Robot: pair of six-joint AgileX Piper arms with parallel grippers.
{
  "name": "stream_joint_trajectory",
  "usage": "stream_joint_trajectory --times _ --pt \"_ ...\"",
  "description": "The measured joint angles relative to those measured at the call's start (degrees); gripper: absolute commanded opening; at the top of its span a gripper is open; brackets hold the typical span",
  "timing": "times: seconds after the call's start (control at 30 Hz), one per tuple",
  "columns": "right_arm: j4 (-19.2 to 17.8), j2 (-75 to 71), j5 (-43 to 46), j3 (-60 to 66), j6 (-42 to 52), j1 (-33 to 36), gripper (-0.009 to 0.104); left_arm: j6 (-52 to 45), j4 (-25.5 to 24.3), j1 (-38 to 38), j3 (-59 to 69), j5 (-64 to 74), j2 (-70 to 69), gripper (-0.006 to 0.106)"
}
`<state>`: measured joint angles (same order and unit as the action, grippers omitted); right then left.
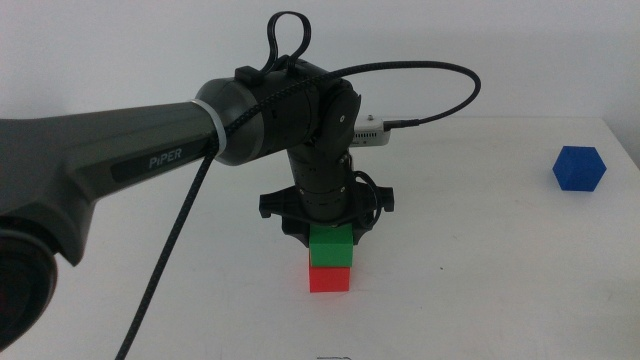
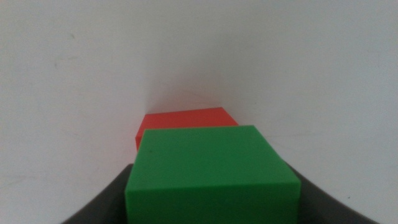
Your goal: Stack red cubes first, then green, then blue cubes in a specific spot.
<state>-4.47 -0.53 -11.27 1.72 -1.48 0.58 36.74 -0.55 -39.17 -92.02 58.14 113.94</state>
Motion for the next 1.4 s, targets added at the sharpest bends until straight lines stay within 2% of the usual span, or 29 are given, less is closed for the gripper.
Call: stream_joint_trajectory --times 0.03,0.07,0.27,0.33,0.53,0.8,0.9,0.97,1.0,1.03,1.1,1.13,1.17,1.3,1.4 --pt "0.0 0.0 0.0 0.0 0.0 0.0 0.09 0.0 -0.18 0.0 0.0 0.07 0.0 0.038" --pt "0.0 0.0 0.0 0.0 0.0 0.0 0.09 0.0 -0.24 0.0 0.0 0.12 0.0 0.067" --pt "0.0 0.0 0.0 0.0 0.0 0.0 0.09 0.0 -0.44 0.0 0.0 0.12 0.0 0.09" --pt "0.0 0.0 0.0 0.0 0.0 0.0 0.09 0.0 -0.44 0.0 0.0 0.12 0.0 0.094" --pt "0.0 0.0 0.0 0.0 0.0 0.0 0.09 -2.64 -0.44 0.0 0.0 0.23 -1.41 0.094" --pt "0.0 0.0 0.0 0.0 0.0 0.0 0.09 -11.0 -1.14 0.0 0.0 1.78 -14.01 0.094" --pt "0.0 0.0 0.0 0.0 0.0 0.0 0.09 -18.09 -2.76 0.13 0.0 2.81 -18.91 0.094" --pt "0.0 0.0 0.0 0.0 0.0 0.0 0.09 -24.58 -1.94 1.37 0.07 3.13 -22.28 0.094" --pt "0.0 0.0 0.0 0.0 0.0 0.0 0.09 -27.46 -0.66 2.28 0.28 3.25 -24.08 0.094" --pt "0.0 0.0 0.0 0.0 0.0 0.0 0.09 -35.36 4.43 5.69 1.39 3.5 -28.17 0.094" --pt "0.0 0.0 0.0 0.0 0.0 0.0 0.09 -43.47 10.32 9.66 3.22 3.62 -32.35 0.094" --pt "0.0 0.0 0.0 0.0 0.0 0.0 0.09 -53.26 17.59 14.32 6.26 3.76 -36.82 0.094" --pt "0.0 0.0 0.0 0.0 0.0 0.0 0.09 -57.56 21.33 16.62 8.18 3.92 -39.4 0.094" --pt "0.0 0.0 0.0 0.0 0.0 0.0 0.09 -68.46 33.3 24.51 16.54 4.39 -48.88 0.094" --pt "0.0 0.0 0.0 0.0 0.0 0.0 0.09 -72.73 38.16 28.76 21.43 4.86 -53.92 0.094"
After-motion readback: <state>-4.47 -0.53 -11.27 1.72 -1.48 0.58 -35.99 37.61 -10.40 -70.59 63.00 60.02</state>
